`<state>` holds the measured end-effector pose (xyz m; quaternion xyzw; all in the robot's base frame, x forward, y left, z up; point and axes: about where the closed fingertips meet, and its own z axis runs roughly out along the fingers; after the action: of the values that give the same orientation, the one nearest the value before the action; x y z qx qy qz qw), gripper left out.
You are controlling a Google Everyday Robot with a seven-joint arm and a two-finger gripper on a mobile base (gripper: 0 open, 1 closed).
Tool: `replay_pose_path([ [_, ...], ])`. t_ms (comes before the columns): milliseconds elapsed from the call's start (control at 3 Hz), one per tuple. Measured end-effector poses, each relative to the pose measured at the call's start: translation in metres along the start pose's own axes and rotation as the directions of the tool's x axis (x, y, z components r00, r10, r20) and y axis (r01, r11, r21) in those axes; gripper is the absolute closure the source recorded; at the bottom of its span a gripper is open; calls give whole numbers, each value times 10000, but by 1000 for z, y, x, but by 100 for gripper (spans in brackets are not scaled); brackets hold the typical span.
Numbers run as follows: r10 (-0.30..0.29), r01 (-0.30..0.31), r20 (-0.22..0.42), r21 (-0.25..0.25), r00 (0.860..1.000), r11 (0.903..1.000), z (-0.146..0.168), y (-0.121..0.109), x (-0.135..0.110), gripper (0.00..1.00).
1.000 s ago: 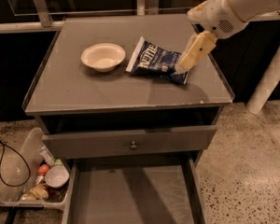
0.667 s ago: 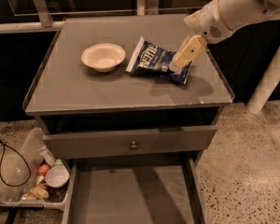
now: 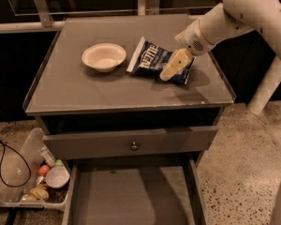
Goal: Place blue chip bag into middle drawer
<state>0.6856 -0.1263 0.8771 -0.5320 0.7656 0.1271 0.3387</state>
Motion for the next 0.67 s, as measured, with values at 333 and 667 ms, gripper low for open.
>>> replay_pose_path([
  [333, 90, -101, -331, -345, 9994, 9994, 25, 1, 4, 0],
  [667, 86, -100, -363, -404, 9993, 9991, 29, 2, 4, 17],
])
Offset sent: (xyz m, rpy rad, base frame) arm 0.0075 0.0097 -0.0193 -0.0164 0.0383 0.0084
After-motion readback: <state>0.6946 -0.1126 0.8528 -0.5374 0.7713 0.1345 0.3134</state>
